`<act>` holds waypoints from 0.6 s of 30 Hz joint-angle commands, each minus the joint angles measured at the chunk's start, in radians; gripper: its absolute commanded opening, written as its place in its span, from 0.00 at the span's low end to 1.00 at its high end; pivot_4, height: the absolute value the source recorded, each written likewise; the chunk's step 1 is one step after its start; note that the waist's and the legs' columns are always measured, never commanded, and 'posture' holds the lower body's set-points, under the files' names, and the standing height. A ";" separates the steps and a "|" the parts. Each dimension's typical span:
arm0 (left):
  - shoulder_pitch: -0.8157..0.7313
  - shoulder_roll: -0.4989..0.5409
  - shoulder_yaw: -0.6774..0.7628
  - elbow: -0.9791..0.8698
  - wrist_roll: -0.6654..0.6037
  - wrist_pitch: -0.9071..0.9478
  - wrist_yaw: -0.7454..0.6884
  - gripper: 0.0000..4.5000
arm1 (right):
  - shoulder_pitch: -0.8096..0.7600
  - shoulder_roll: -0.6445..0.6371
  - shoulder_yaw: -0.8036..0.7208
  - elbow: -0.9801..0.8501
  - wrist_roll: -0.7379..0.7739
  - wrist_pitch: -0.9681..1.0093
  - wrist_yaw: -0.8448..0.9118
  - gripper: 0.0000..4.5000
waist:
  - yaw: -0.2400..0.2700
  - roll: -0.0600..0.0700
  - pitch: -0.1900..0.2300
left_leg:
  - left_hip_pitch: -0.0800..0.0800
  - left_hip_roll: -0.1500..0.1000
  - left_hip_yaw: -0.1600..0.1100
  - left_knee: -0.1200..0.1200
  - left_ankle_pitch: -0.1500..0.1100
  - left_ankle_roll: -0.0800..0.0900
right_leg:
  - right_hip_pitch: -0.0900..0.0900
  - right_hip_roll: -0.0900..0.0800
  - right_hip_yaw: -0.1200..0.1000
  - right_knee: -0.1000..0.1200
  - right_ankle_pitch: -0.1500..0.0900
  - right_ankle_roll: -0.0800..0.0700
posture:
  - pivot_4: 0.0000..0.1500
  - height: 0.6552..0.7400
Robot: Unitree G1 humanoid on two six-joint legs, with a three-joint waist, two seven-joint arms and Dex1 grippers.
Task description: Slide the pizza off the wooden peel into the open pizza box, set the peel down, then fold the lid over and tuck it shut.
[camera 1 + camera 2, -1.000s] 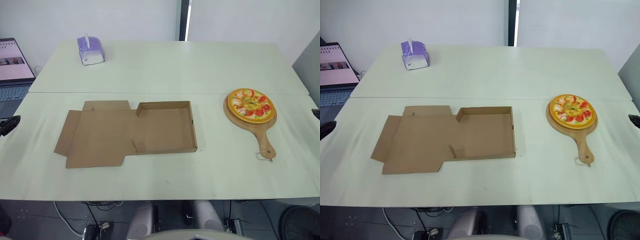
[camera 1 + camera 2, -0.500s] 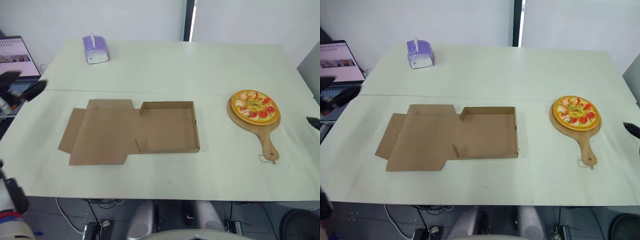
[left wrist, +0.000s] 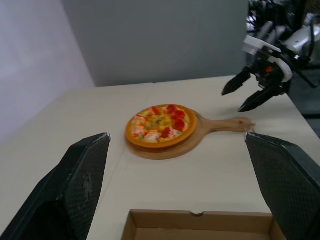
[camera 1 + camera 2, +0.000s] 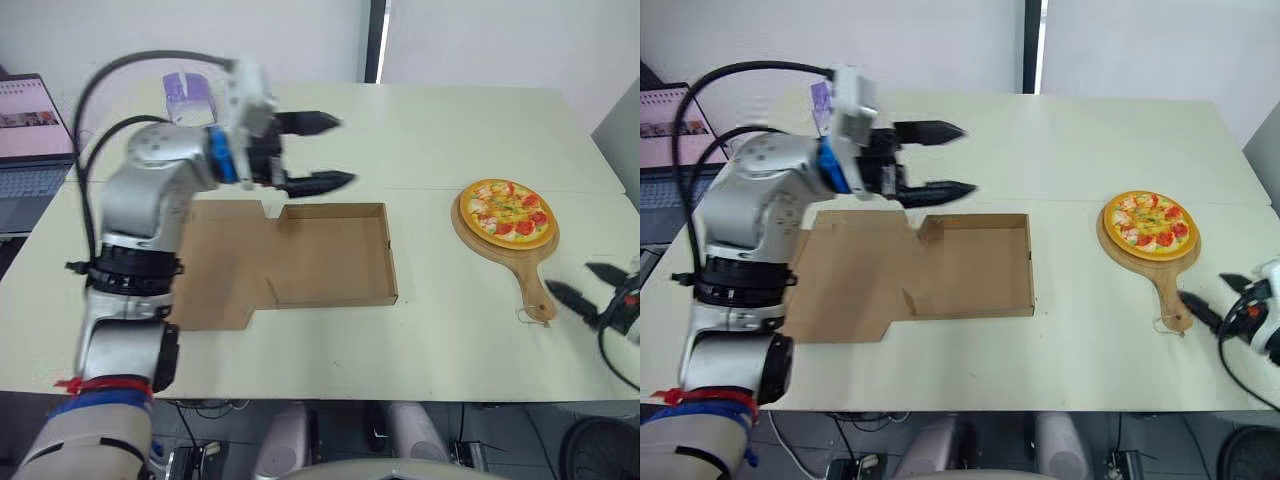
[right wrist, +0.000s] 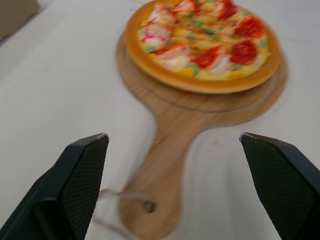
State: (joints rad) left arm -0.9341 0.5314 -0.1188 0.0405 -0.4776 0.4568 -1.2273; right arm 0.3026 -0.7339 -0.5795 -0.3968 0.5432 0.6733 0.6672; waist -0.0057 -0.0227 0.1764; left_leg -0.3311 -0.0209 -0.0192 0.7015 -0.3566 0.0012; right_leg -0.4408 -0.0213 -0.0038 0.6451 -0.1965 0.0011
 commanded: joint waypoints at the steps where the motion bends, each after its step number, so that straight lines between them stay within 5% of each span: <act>1: -0.035 -0.030 -0.033 -0.065 -0.003 -0.024 -0.030 1.00 | 0.014 0.025 -0.015 -0.137 0.013 0.088 -0.105 1.00 | 0.000 0.000 0.000 | 0.000 0.000 0.000 0.000 0.000 0.000 | 0.000 0.000 0.000 0.000 -0.001 0.002 | 1.00 1.00; 18: 0.053 -0.028 -0.004 -0.227 -0.009 0.066 0.103 1.00 | -0.314 0.078 0.190 0.280 -0.130 0.033 -0.205 1.00 | 0.003 -0.001 0.001 | 0.001 -0.001 0.003 0.000 -0.002 0.005 | 0.001 0.002 0.006 -0.001 -0.001 0.001 | 1.00 1.00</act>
State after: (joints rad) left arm -0.8747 0.4888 -0.1599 -0.1296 -0.4704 0.5055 -1.1449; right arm 0.0160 -0.6533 -0.3971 -0.1496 0.4392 0.7336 0.4640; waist -0.0028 -0.0238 0.1770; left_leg -0.3299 -0.0223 -0.0159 0.7016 -0.3586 0.0063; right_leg -0.4400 -0.0191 0.0020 0.6438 -0.1973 0.0022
